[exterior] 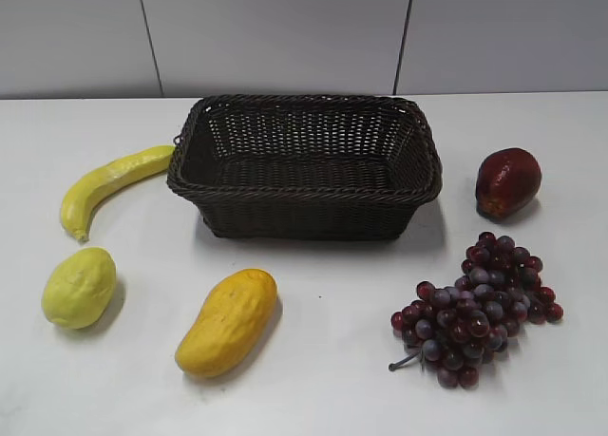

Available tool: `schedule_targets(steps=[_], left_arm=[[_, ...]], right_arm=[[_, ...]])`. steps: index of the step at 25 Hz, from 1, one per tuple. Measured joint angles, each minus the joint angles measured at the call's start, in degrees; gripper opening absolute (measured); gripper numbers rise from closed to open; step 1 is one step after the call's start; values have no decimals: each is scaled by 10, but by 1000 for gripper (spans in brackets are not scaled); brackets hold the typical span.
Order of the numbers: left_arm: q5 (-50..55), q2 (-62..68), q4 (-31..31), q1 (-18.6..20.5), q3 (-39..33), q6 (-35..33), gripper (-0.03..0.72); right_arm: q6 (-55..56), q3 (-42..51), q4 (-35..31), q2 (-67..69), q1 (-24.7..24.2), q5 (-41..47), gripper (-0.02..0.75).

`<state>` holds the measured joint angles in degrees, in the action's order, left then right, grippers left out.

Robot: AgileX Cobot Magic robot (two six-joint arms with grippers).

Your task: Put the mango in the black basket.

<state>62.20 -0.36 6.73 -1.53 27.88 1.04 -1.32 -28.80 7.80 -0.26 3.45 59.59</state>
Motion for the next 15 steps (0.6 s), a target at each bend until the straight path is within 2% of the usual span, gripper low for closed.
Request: schedule_targets(steps=[15], left_arm=[[0,0,0,0,0,0,492]], right_arm=[[0,0,0,0,0,0,587]])
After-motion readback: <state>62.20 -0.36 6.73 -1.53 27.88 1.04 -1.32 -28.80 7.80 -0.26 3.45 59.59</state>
